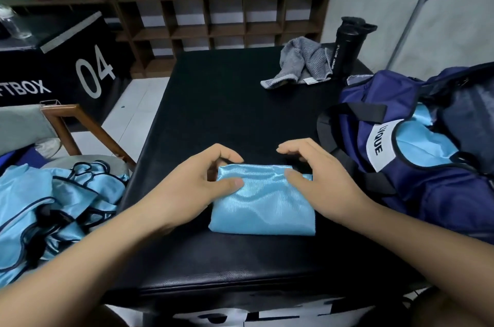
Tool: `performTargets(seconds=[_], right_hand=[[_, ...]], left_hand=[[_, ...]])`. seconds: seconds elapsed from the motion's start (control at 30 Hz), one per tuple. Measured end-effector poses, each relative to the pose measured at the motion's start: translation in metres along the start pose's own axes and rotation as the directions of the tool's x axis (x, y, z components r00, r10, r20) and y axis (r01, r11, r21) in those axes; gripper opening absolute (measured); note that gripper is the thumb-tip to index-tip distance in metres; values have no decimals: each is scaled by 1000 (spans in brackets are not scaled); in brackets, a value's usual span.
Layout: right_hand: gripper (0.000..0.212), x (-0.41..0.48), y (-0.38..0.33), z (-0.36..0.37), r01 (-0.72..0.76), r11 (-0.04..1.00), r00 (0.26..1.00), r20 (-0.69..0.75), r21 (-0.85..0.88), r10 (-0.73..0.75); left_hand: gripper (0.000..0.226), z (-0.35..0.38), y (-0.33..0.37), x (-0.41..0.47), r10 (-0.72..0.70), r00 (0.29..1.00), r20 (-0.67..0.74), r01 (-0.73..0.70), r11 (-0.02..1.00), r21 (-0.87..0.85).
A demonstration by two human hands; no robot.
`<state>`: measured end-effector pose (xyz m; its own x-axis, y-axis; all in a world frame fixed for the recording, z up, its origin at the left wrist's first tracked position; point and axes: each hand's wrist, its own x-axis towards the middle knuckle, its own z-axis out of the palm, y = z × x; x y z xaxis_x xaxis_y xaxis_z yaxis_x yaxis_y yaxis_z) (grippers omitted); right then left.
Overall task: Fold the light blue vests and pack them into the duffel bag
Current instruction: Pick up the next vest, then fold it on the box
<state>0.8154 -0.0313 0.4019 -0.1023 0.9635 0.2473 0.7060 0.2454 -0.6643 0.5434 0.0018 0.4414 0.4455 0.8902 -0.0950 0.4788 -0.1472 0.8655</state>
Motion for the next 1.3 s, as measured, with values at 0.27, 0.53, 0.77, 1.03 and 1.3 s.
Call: performTargets(seconds=[0.27,0.53,0.77,1.03,1.3], right_hand=[[65,20,-62,-76,0,986,934,353,166,-59],[47,7,-59,-164,-87,972,903,430,217,-15],[37,-13,-41,-255,-149,983,946,306,105,111],[31,-17,-4,-331,-218,964,972,51,-156,228],[33,6,37,-356,-228,899,973,-116,-373,198]], left_hand=[[30,-7,78,-2,233,967,101,-236,971,22],[32,30,148,23,406,907,111,-400,913,-76],[34,79,198,74,500,866,31,-491,859,-148],[16,149,217,161,361,919,-158,-371,928,-39],[37,212,209,217,392,914,104,-365,684,632]])
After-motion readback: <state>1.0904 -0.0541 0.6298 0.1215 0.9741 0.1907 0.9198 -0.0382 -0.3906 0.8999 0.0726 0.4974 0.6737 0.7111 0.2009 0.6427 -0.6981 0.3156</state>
